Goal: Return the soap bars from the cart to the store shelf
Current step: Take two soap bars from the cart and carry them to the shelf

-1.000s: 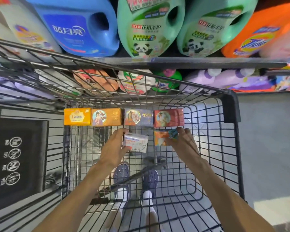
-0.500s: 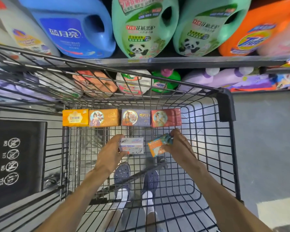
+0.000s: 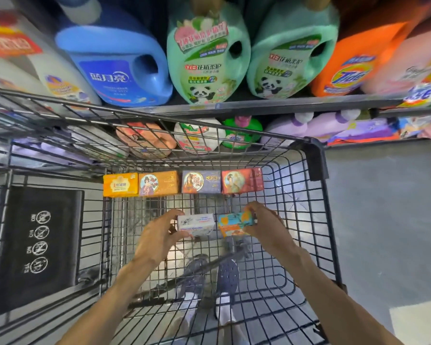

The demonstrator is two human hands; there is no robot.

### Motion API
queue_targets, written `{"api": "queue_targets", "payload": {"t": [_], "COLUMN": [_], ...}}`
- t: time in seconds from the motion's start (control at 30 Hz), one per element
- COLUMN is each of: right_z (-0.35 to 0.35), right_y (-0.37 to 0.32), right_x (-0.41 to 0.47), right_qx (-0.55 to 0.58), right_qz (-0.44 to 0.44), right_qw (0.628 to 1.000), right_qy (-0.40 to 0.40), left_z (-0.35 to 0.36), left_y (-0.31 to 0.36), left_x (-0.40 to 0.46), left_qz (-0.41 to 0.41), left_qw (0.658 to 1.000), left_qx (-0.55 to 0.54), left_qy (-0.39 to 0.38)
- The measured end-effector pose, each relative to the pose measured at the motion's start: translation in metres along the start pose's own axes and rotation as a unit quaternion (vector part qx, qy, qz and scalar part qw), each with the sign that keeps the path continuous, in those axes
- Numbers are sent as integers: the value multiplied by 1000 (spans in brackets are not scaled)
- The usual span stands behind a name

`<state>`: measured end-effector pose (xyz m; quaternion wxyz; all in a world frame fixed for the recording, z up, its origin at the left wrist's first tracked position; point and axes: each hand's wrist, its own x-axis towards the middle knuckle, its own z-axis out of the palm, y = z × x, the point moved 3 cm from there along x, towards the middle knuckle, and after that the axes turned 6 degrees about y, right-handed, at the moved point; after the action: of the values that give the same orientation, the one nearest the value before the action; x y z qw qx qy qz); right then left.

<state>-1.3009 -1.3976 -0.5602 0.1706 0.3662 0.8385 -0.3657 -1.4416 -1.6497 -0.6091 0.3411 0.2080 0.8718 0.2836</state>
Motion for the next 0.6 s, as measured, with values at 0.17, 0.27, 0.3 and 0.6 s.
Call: {"api": "queue_targets", "payload": {"t": [0.17,0.27,0.3,0.6], "right_z": [-37,-77,-93,-274], "right_y": [-20,-40,-48,-67], "right_x": [-30,-55,-67,-227], "right_qx": [64,85,96,234], "right_qz": [-8,-22,-29,-30], "right_qw": [996,992,991,943], "right_qy": [64,88,91,236], "left_z": [-41,-78,-92,-187], "left_y": [27,69,91,318], "left_x": [-16,-27,-32,-92], "left_qz": [21,59,78,258], "left_qw": [999,997,996,965], "left_qx": [-44,-48,-46,-33], "left_qy": [-15,-2,1,-8]}}
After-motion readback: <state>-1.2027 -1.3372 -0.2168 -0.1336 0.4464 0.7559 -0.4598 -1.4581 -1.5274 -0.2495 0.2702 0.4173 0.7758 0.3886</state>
